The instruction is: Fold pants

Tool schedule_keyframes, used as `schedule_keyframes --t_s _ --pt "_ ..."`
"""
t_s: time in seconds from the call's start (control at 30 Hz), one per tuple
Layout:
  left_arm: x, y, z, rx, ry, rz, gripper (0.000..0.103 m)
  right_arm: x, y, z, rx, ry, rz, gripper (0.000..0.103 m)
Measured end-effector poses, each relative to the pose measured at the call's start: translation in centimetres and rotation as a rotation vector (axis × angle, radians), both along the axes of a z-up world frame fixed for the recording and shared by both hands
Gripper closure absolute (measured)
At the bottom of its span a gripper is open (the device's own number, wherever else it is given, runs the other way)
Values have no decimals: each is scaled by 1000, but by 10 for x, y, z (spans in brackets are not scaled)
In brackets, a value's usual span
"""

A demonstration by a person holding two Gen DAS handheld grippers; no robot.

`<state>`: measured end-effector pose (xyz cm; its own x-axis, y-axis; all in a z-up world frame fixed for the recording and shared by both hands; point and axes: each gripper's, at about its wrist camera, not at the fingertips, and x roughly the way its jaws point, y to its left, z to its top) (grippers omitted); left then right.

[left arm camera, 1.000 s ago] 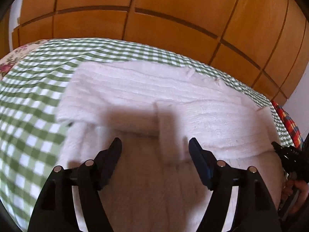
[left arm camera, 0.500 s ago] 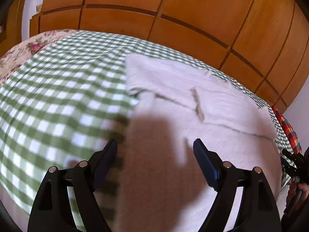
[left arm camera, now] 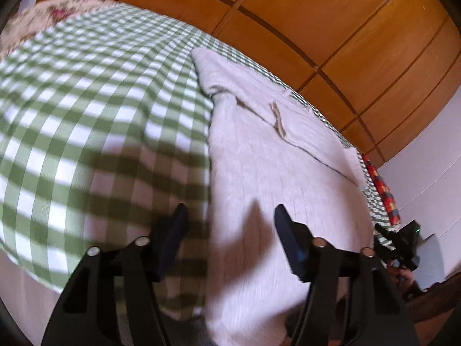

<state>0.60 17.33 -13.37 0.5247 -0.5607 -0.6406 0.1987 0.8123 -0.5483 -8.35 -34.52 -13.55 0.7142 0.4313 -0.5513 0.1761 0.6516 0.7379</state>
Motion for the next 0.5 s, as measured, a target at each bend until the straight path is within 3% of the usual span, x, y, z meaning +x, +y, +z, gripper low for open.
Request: schedule_keyframes --t_s 0.5 --pt "-39 -20 -23 -21 159 -205 50 -38 25 -14 57 111 120 60"
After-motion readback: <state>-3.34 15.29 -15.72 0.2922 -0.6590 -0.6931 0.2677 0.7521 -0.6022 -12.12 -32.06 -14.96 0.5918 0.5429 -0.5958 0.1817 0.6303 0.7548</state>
